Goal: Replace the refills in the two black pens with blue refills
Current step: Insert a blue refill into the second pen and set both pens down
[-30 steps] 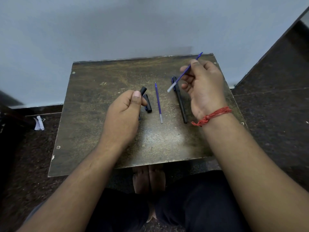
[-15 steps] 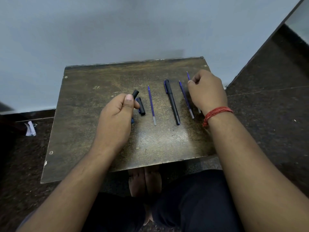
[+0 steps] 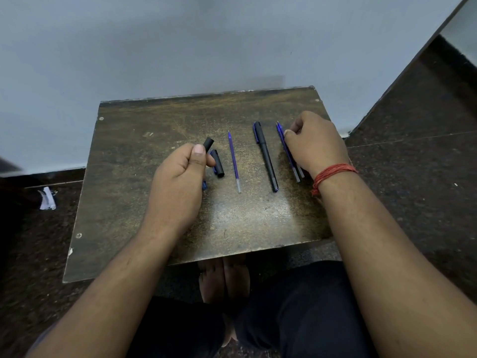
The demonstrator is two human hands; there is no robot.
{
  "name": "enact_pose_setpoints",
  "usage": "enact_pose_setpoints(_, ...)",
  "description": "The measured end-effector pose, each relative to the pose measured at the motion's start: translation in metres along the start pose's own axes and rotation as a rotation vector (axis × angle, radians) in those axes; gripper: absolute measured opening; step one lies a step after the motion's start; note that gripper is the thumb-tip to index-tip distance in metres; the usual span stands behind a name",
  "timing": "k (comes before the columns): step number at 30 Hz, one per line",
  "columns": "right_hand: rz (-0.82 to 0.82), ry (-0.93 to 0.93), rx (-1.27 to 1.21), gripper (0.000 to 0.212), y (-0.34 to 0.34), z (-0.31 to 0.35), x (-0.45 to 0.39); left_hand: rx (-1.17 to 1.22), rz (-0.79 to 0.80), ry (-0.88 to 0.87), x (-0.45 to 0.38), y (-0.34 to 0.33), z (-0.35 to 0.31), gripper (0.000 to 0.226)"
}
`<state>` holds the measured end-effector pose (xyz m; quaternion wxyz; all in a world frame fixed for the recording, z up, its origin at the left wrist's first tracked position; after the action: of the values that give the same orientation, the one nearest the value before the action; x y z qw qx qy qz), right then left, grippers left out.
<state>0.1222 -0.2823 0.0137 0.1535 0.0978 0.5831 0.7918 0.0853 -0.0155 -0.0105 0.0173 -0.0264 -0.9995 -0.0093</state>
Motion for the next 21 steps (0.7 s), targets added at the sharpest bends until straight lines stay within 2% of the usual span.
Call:
enact_pose_setpoints(7,0.032,-0.012,0.012,0.012,-0.001,0.000,0.000,0.005,-0.012,-0.001,0.001,0.000,-0.003,0.038)
enact_pose_setpoints(10,-0.025,-0.004,-0.013,0.014,0.008,0.004,0.003,0.010,-0.016,0.004,0.000,0.001,-0.003,0.038)
enact_pose_setpoints(14,-0.220,0.147,-0.013,0.015,0.031,0.041,0.017,-0.006,-0.033,0.000,0.000,0.004,-0.004,0.038)
enact_pose_setpoints(17,-0.178,0.305,0.117,0.020,0.018,0.078,0.034,-0.013,-0.040,0.004,0.002,0.004,-0.005,0.036)
enact_pose_setpoints(21,-0.098,0.378,0.272,0.023,-0.005,0.099,0.047,-0.034,-0.057,-0.003,0.002,0.005,-0.009,0.036)
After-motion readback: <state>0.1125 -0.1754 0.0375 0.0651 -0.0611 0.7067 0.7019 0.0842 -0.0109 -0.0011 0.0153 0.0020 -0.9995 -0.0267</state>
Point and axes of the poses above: each hand's wrist, its own x-axis away from the middle knuckle, its own y-axis out of the back of the hand, z = x × y, the point moved 9 cm from there along -x, towards the middle knuckle, and after that the axes turned 10 degrees about x, right-handed, at the moved point
